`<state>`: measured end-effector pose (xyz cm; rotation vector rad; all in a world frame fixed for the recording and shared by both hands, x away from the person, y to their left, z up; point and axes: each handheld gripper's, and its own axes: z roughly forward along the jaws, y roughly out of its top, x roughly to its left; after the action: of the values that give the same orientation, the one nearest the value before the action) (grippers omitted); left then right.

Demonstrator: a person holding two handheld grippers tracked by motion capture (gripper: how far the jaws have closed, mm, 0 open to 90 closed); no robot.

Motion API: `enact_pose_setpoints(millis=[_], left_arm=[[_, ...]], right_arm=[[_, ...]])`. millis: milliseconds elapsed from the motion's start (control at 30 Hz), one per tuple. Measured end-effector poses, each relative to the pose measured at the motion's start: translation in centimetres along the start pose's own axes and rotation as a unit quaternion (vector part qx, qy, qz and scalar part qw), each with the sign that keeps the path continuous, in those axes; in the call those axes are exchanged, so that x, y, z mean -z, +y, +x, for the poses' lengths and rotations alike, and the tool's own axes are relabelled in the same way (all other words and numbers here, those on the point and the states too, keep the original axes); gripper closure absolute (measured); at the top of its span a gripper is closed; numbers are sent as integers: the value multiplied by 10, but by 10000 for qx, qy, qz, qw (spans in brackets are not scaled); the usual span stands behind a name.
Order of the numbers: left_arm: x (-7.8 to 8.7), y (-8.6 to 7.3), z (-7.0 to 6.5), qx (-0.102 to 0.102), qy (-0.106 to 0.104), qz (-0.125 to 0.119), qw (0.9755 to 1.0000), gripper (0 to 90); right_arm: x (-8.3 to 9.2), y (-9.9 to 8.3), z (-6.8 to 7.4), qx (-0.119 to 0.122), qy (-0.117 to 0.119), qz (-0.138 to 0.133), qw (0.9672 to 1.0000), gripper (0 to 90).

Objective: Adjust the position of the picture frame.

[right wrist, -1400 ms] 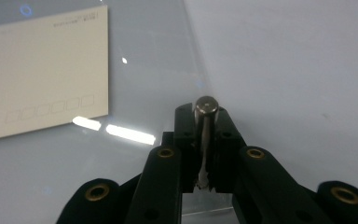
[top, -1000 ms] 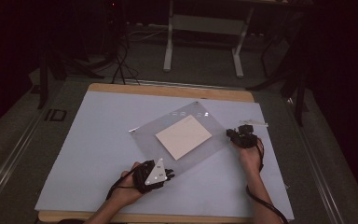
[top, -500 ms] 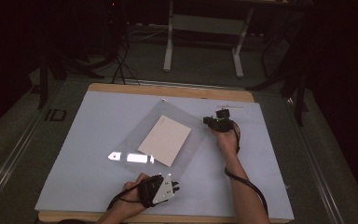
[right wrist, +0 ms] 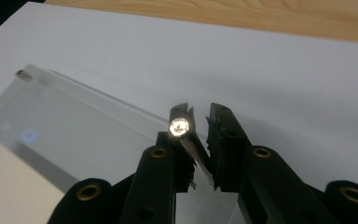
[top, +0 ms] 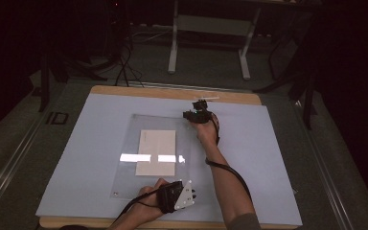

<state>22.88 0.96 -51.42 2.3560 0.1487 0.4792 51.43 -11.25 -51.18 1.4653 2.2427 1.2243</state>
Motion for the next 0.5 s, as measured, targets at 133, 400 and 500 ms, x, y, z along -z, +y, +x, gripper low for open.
enact_pose_setpoints(millis=[133,400,500], left_arm=[[-7,-7,12,454,-393,-252,9979,825],[-1,-18,15,720,-424,-495,9953,659],[7,-22,18,811,-803,-655,9913,622]], right_arm=[[-17,-2,5,107,-318,305,9990,820],[-10,-12,2,480,-324,198,9981,609],[0,-20,-2,543,-316,169,9979,568]])
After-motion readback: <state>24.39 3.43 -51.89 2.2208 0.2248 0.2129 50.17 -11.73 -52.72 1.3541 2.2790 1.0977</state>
